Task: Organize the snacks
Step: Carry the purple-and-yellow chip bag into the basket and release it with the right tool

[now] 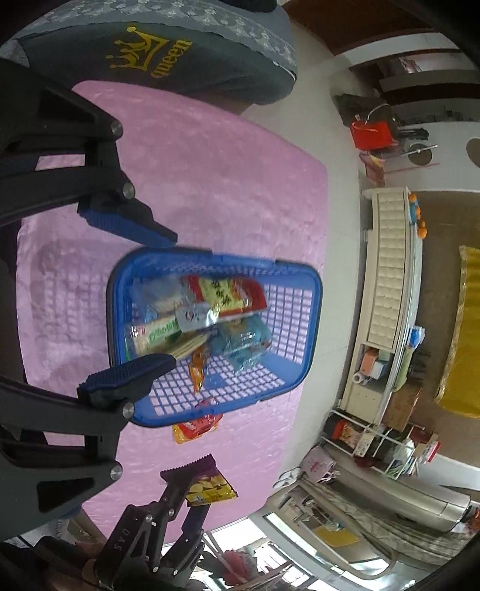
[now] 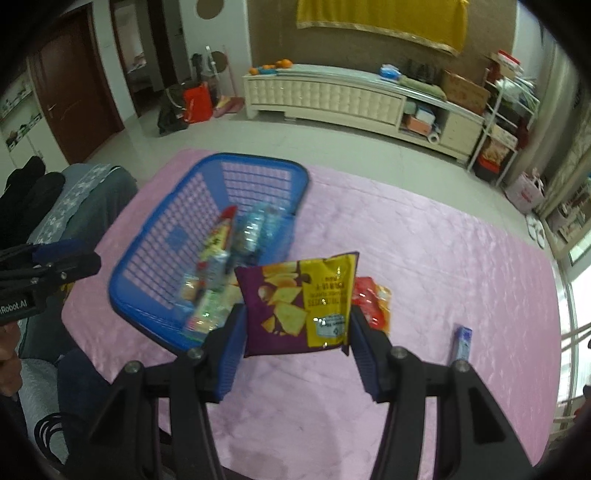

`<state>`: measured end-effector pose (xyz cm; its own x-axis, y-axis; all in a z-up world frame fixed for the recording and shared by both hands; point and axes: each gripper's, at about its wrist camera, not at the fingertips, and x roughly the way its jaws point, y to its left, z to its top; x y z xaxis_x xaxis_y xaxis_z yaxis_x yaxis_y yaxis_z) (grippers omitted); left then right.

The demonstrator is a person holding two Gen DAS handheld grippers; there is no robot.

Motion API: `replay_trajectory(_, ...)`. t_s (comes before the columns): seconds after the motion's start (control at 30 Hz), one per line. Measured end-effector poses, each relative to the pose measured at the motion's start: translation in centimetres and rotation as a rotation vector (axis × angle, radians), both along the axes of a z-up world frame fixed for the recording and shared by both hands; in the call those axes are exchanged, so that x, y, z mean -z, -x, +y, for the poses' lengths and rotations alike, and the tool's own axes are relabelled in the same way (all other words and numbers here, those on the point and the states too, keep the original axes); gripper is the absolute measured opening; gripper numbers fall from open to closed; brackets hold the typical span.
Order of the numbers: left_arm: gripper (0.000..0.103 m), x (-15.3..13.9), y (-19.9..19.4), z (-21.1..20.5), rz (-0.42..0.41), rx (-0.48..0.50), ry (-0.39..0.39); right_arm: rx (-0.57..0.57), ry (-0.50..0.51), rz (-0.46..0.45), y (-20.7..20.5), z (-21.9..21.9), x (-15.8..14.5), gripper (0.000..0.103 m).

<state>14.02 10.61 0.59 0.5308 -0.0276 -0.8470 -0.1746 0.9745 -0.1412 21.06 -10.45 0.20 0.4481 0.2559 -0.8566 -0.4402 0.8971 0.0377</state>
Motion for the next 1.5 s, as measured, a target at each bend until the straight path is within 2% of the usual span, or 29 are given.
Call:
replay_trajectory(0.33, 0.057, 1.1, 0.3, 2.9, 0.011, -0.028, 0.011, -0.065, 0.019, 0.015, -0.8, 5.0, 1.0, 0.059)
replay_trajectory(0.73, 0.057, 4.5, -0.9, 5.2, 0.067, -0.046, 0.033, -0.122, 0.071, 0.124, -2.5, 9.3, 6.1, 0.059)
replay_trajectory(1.0, 0.057, 5.7, -1.1, 6.1, 0.09, -0.071, 0.055, -0.138, 0.121, 0.168, -2.5, 10.2, 8.3, 0.059)
replay_trajectory(1.17, 0.057, 5.4, -0.4, 6.1, 0.092, -0.069, 0.046, -0.145, 0.131, 0.182, -1.7, 10.3, 8.5, 0.059)
replay_trajectory(1.27, 0.057, 4.7, -0.1, 5.6, 0.082, -0.063, 0.031, -0.141, 0.103, 0.216, -1.4, 10.2, 8.5, 0.064)
replay_trajectory(1.5, 0.057, 3.0, 1.1, 4.1, 0.057, -0.042, 0.004, -0.13, 0.06, 0.193, -0.5, 8.7, 6.3, 0.065)
